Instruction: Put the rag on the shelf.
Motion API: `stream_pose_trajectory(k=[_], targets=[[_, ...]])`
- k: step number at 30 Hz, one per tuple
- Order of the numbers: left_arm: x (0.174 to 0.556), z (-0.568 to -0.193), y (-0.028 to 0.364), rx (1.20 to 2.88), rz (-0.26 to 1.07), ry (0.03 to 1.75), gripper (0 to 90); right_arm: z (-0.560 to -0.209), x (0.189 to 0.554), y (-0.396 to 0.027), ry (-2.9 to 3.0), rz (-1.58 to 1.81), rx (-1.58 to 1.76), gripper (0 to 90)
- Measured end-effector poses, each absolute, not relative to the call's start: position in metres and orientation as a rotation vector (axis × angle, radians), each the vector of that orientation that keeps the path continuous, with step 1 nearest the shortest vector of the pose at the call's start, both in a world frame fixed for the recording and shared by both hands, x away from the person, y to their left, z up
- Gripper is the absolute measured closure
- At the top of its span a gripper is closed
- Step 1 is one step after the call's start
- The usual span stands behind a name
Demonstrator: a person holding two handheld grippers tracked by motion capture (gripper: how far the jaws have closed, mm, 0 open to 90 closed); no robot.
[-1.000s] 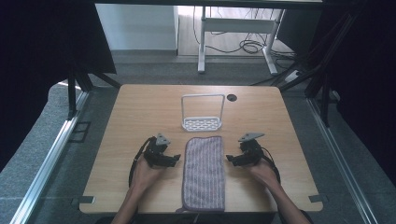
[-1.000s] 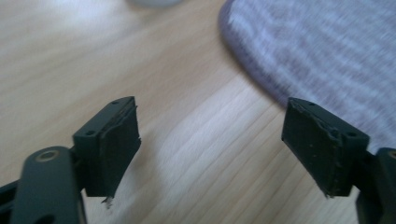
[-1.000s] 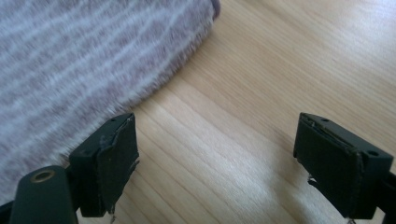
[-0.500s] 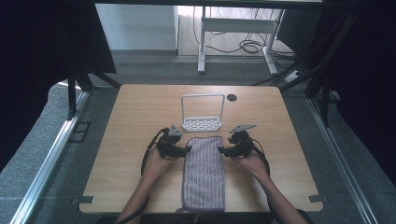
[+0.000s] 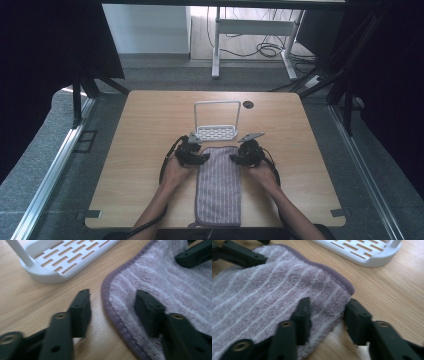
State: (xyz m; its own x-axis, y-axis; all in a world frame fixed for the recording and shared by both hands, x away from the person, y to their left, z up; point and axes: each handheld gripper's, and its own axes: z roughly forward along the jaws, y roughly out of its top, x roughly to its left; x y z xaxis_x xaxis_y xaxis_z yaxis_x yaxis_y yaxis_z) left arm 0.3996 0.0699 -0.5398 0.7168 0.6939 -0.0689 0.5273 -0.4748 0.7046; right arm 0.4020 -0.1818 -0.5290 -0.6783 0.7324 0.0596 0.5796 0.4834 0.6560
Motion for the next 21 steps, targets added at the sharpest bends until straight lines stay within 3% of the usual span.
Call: stream_pose_trajectory(k=[3,4,6,13,21], targets=[[0.397,-0.538,0.068,2.187,0.252,0.927,66.8,-0.529,0.4,-0.18,2.528,0.989,1.112,76.5],[0.397,-0.538,0.068,2.185,0.23,0.928,73.8,-0.529,0.4,-0.18,2.534,0.998,1.105,78.5],[0.397,-0.539,0.068,2.167,0.212,0.938,79.0,-0.528,0.398,-0.178,2.533,0.994,1.087,80.2],[0.393,-0.531,0.07,2.127,0.252,0.917,81.0,-0.518,0.395,-0.181,2.513,1.017,1.055,83.1],[0.383,-0.488,0.077,2.053,0.311,0.86,80.9,-0.486,0.392,-0.188,2.47,1.147,1.021,82.9]])
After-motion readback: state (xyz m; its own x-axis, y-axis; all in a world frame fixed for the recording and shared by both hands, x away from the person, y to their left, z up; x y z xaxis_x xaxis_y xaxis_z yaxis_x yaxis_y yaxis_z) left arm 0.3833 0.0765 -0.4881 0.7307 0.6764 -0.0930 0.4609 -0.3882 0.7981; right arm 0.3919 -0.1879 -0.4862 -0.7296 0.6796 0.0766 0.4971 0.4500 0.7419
